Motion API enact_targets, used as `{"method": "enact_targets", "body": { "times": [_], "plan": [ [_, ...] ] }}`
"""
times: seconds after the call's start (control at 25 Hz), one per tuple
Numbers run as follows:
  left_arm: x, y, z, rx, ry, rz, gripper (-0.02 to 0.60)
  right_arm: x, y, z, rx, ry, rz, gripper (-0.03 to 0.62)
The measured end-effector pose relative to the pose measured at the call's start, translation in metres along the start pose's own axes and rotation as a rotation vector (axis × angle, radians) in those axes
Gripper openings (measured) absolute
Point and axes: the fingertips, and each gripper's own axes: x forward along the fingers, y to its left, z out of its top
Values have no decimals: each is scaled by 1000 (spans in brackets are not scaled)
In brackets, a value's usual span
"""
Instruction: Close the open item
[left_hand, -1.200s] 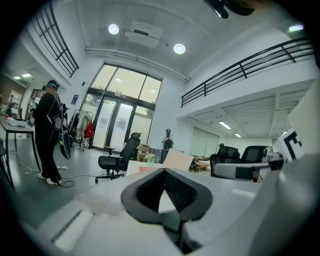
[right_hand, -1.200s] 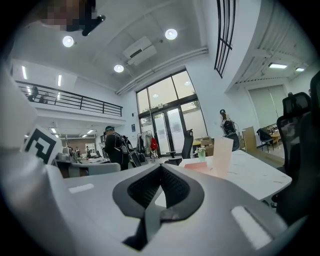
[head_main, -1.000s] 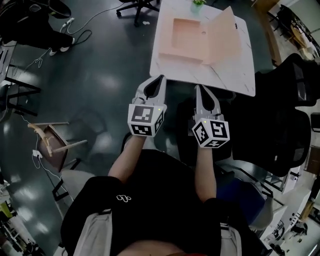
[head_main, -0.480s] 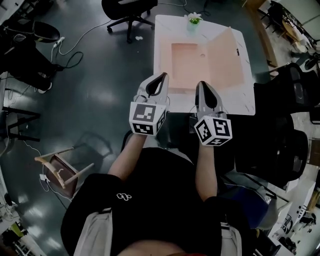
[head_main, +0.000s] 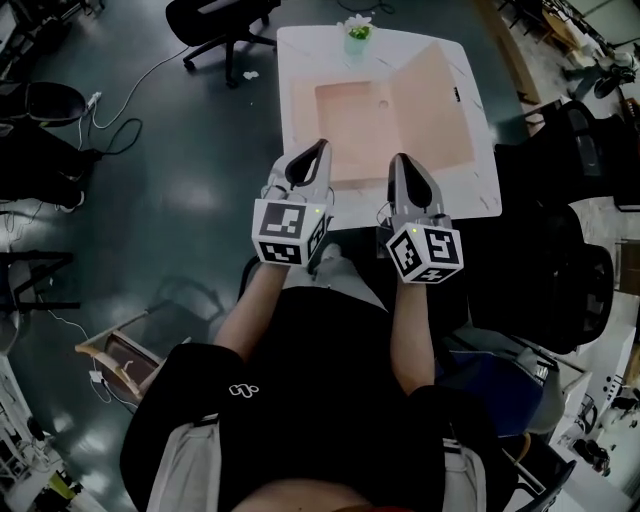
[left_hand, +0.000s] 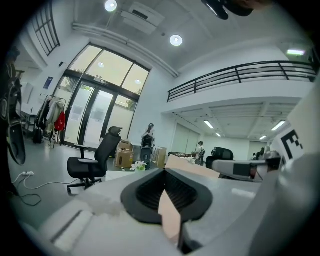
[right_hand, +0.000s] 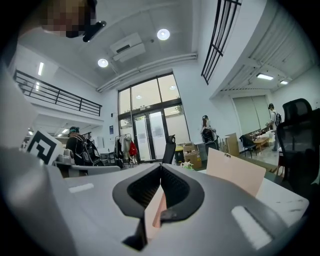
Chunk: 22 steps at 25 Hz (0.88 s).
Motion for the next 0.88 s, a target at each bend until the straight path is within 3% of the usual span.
{"method": "enact_targets", "body": {
  "times": [0.24,0.88],
  "plan": [
    [32,-23,-3,-10,21,-58,0,-1,-30,7,-21,8,-27,36],
    [84,-73,-38,6,123,-138,0,-34,-157,-17,74,57,-271,133]
  ]
}}
